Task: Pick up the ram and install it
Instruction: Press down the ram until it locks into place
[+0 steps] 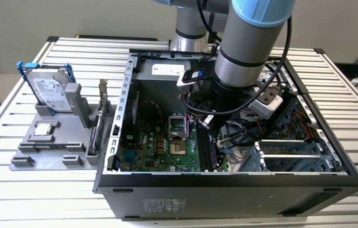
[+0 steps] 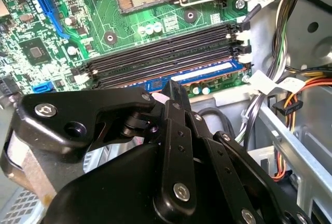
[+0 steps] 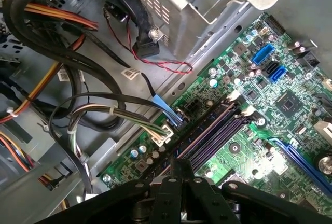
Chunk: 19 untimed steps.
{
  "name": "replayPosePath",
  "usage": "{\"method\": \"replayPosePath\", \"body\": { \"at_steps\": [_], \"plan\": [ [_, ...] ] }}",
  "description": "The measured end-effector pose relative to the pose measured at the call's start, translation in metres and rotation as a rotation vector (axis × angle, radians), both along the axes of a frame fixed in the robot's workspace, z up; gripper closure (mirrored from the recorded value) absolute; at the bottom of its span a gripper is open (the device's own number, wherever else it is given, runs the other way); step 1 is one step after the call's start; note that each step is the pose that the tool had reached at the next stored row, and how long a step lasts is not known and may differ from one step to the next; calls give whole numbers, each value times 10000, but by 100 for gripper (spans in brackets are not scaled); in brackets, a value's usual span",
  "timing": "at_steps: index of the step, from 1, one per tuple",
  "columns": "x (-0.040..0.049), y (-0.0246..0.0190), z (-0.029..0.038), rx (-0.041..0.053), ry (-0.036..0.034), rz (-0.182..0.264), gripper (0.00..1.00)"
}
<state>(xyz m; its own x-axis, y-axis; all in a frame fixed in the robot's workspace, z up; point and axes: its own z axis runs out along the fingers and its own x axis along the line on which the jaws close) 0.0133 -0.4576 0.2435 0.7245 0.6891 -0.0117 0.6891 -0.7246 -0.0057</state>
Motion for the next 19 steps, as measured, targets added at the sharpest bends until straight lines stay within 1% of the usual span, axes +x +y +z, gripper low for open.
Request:
{"method": "replayPosePath", "body": {
  "at_steps": [2, 12, 19],
  "plan": [
    [-1, 0, 0, 0, 0, 130, 100],
    [-2, 4, 0, 1, 0, 1334, 100],
    [-2, 6, -1, 0, 0, 1986, 100]
  ]
}}
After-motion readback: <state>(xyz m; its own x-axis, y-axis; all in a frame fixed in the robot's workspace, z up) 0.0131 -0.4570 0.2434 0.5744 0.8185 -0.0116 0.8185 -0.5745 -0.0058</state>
